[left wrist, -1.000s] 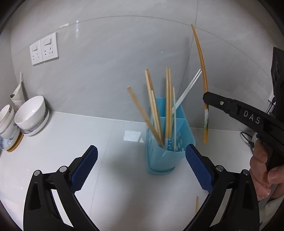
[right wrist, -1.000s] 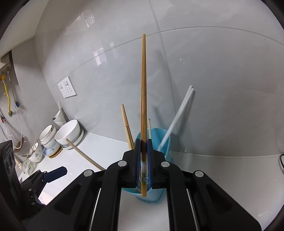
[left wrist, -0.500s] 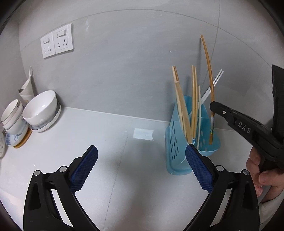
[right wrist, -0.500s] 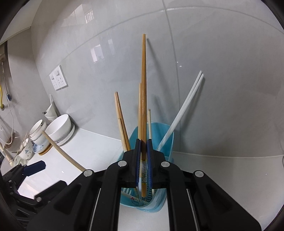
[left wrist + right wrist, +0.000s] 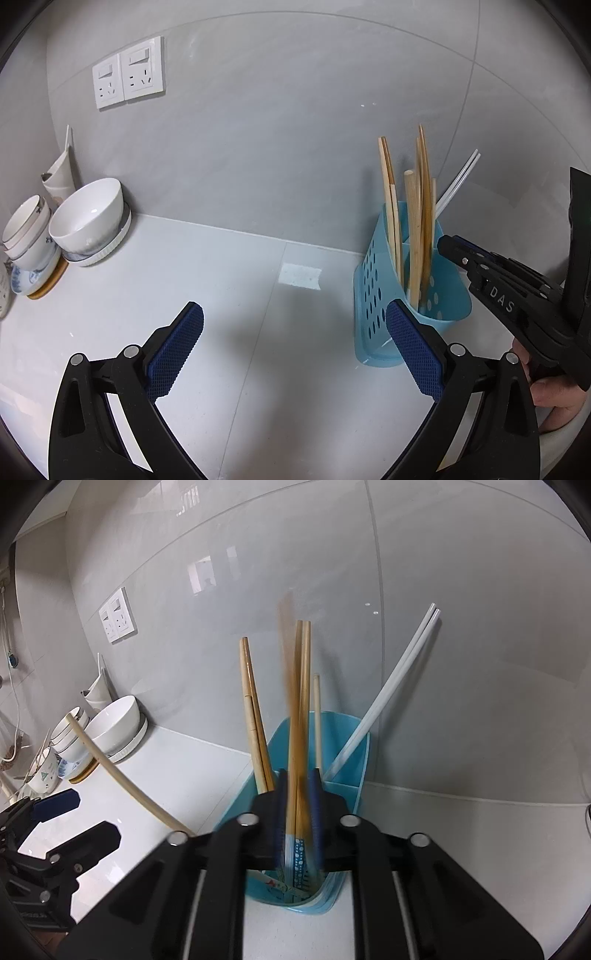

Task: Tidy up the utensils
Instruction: 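Open the right tool and release the chopstick into the holder, then move both open tools down over the last two chopsticks on the counter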

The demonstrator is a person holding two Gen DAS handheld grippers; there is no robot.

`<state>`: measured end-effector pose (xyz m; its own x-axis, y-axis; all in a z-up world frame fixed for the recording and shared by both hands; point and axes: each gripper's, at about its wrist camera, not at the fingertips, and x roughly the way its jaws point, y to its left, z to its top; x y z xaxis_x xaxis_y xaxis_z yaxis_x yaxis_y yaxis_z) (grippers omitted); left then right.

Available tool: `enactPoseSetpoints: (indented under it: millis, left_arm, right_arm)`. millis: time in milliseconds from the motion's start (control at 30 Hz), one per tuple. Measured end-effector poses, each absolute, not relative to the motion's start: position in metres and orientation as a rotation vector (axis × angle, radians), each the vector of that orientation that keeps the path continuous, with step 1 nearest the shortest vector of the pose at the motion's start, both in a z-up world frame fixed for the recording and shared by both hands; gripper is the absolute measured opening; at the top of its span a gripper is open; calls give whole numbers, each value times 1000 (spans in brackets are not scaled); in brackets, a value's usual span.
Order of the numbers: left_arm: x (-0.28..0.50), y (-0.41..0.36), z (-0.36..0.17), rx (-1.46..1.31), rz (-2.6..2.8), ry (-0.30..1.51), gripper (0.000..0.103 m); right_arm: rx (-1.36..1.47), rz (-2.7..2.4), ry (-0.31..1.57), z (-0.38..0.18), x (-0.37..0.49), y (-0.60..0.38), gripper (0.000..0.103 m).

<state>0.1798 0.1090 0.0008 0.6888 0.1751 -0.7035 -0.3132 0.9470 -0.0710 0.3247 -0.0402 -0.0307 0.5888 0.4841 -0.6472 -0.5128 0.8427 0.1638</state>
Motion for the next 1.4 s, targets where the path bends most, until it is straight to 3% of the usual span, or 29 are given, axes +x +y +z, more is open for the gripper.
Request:
enactPoseSetpoints:
  millis: [200,467,567,1400]
  left_arm:
    - [178,106,7,-198,263,755,97]
    - [174,92,11,-209,222,765,97]
    - [172,82,10,-209,199,778,97]
    - [170,-18,-71,-157,29,1107,97]
  right_arm:
    - [-39,561,740,-19,315,-54,58]
    - [-112,426,772,-18,299,-85,85]
    - [-110,380,804,-24,292,-103,89]
    - [-58,141,1017,-61,224,-242,89]
